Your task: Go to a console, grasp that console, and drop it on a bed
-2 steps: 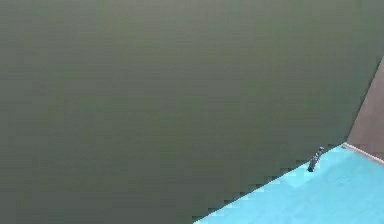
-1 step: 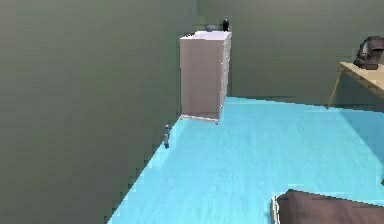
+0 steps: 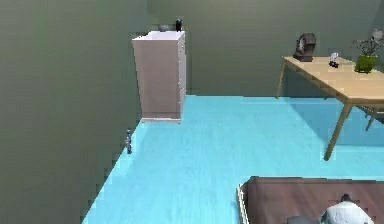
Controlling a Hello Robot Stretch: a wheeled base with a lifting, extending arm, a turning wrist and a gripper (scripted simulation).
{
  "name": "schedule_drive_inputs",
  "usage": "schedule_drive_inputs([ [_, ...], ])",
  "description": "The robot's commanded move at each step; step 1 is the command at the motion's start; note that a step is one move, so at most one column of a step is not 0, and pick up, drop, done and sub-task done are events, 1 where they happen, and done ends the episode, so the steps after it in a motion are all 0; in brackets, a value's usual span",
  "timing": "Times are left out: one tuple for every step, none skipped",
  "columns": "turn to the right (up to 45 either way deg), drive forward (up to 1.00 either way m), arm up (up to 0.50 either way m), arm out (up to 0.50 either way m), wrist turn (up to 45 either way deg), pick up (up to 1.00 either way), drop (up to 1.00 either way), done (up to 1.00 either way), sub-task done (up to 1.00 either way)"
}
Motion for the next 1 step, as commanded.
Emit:
schedule_drive_inputs([
  [0.0,1.0,0.0,0.0,0.0,0.0,0.0,0.0,0.0],
])
